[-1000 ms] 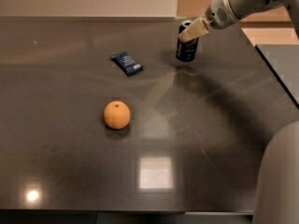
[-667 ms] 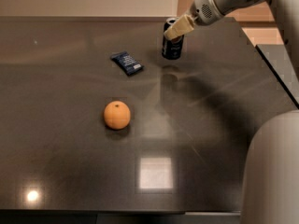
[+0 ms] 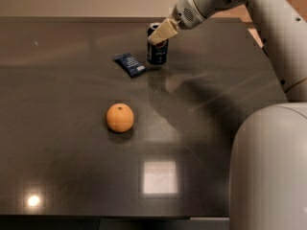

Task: Move pepsi can near rxbar blueberry

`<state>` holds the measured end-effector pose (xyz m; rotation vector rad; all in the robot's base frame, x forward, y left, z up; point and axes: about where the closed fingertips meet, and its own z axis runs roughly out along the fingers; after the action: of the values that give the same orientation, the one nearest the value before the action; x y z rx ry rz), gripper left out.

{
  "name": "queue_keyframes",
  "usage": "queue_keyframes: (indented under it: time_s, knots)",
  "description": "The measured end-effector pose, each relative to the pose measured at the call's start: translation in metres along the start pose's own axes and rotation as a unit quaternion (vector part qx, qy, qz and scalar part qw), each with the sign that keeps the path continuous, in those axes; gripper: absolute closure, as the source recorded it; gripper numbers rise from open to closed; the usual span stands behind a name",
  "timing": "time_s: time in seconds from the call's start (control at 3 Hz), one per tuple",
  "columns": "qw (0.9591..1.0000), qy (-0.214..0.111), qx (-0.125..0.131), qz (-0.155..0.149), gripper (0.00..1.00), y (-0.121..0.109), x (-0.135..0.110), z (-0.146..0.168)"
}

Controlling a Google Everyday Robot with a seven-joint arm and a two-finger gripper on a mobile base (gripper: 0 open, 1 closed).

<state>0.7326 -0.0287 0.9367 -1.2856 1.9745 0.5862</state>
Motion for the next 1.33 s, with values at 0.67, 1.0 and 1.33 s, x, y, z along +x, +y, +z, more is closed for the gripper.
queue_keyframes:
  time_s: [0.67,1.0,1.33]
  knots:
    - [0.9999,0.010,-0.009,0.006,0.81,0.007,0.011,0.018]
    - [0.9999,0.015,-0.004,0.001,0.57,0.009,0.016,0.022]
    - [0.9998,0.020,0.004,-0.003,0.35,0.010,0.021,0.021]
